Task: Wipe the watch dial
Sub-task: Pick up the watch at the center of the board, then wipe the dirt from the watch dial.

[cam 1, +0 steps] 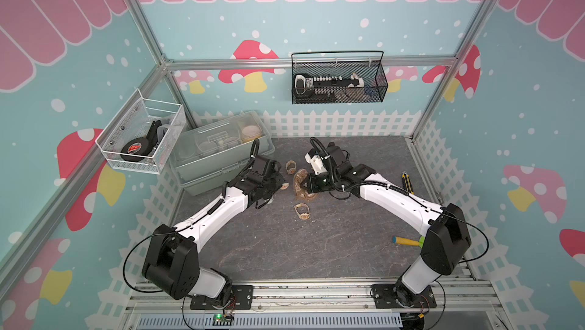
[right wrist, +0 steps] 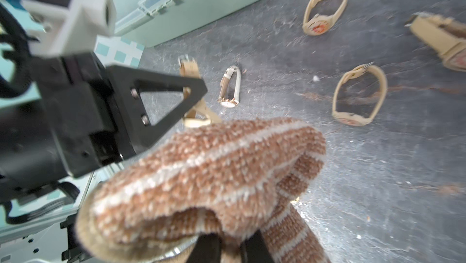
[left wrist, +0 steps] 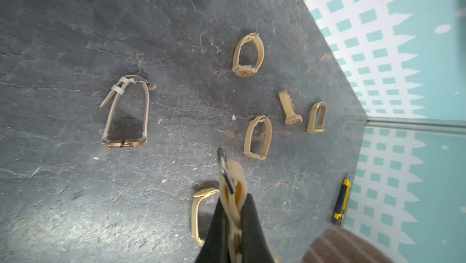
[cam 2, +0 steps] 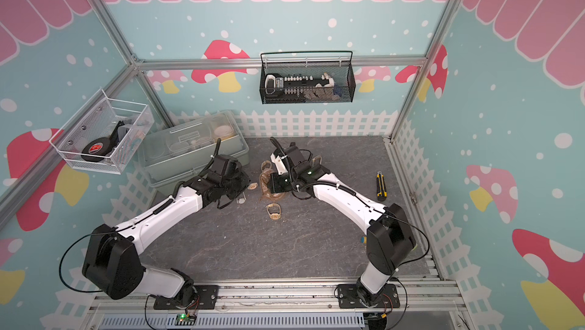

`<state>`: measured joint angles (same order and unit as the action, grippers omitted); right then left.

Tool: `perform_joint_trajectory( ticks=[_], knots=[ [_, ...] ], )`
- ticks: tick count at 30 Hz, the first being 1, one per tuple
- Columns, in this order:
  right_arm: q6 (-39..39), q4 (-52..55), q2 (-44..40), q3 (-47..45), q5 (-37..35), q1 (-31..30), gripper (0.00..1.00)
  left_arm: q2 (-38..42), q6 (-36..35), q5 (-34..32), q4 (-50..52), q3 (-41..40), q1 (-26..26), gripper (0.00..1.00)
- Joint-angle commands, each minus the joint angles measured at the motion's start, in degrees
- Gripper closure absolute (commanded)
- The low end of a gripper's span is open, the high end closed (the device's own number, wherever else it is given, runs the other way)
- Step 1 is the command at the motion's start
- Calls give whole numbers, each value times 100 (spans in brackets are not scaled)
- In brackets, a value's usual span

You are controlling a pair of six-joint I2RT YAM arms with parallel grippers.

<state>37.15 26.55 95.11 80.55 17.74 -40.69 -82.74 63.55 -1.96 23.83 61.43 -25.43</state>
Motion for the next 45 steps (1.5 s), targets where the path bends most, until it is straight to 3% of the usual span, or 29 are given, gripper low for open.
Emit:
perform_joint_trajectory(
  ticks=[1,11,30,45],
  knots=[
    [139,-113,87,101,120,-153,100,109,387,-64,-589,-194,132,100],
    [197,-279,626,383,248,-297,100,69,545,166,-845,-266,169,100],
    [-159,82,1921,1999,248,-268,100,105,899,702,-1477,-721,169,100],
    [-269,228,2326,2707,281,276,100,359,1149,1125,-1701,-884,237,100]
  ],
)
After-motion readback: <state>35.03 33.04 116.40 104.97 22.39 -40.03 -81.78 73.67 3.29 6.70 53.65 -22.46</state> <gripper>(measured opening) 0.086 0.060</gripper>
